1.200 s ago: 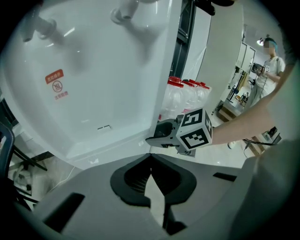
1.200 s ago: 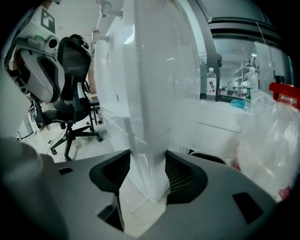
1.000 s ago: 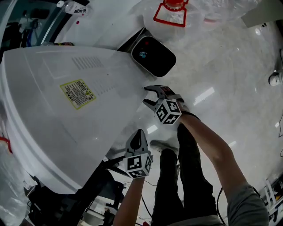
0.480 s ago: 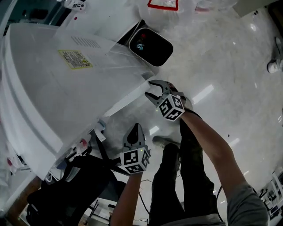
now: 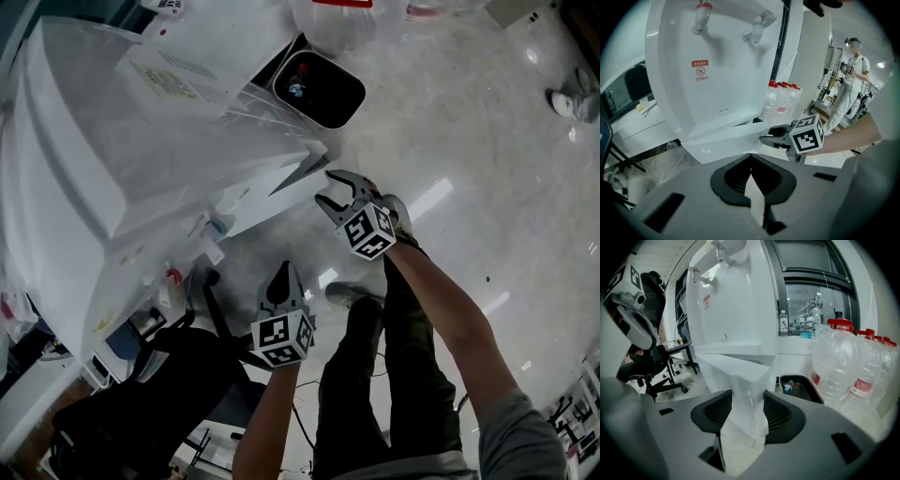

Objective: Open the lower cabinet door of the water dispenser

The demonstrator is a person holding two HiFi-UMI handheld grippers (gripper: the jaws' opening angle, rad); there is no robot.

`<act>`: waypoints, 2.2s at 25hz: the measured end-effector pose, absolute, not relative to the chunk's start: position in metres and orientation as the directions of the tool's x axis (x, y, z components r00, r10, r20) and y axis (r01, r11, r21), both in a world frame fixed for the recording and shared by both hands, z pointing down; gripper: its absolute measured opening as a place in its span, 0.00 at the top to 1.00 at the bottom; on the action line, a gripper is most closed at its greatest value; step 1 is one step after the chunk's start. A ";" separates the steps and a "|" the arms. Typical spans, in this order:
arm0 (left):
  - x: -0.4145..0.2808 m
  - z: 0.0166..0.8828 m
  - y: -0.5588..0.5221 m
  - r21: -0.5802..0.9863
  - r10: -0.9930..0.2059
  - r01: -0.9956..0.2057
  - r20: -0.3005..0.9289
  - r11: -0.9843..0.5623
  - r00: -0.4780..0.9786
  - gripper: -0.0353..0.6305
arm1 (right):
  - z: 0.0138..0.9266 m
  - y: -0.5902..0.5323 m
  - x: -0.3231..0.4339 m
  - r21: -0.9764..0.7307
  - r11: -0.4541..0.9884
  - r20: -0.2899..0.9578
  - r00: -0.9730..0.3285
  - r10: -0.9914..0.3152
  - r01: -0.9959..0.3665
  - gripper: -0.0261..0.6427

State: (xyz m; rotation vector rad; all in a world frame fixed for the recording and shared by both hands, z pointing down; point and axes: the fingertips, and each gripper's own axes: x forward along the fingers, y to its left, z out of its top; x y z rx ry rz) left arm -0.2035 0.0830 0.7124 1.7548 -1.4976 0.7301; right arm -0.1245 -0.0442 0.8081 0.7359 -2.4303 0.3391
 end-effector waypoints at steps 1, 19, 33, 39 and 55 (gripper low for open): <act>-0.204 0.712 0.084 0.155 -0.587 -0.985 0.792 -0.073 0.168 0.93 | 0.809 -0.042 -0.124 -0.076 0.824 0.589 -0.692 -0.417 -0.561 0.64; -0.190 0.694 0.062 0.200 -0.620 -0.976 0.778 0.082 0.107 0.93 | 0.785 -0.048 -0.128 -0.014 0.997 0.677 -0.734 0.061 0.069 0.59; -0.192 0.696 0.060 0.196 -0.591 -0.947 0.807 0.254 0.009 0.93 | 0.785 -0.044 -0.132 -0.015 0.981 0.666 -0.730 0.156 0.196 0.68; -0.188 0.699 0.069 0.200 -0.595 -0.948 0.804 0.248 0.013 0.93 | 0.784 -0.037 -0.129 -0.002 0.986 0.665 -0.736 0.127 0.168 0.68; -0.212 0.689 0.173 0.190 -0.641 -0.947 0.768 0.259 -0.021 0.93 | 0.780 0.072 -0.123 0.004 0.969 0.668 -0.721 -0.185 -0.245 0.68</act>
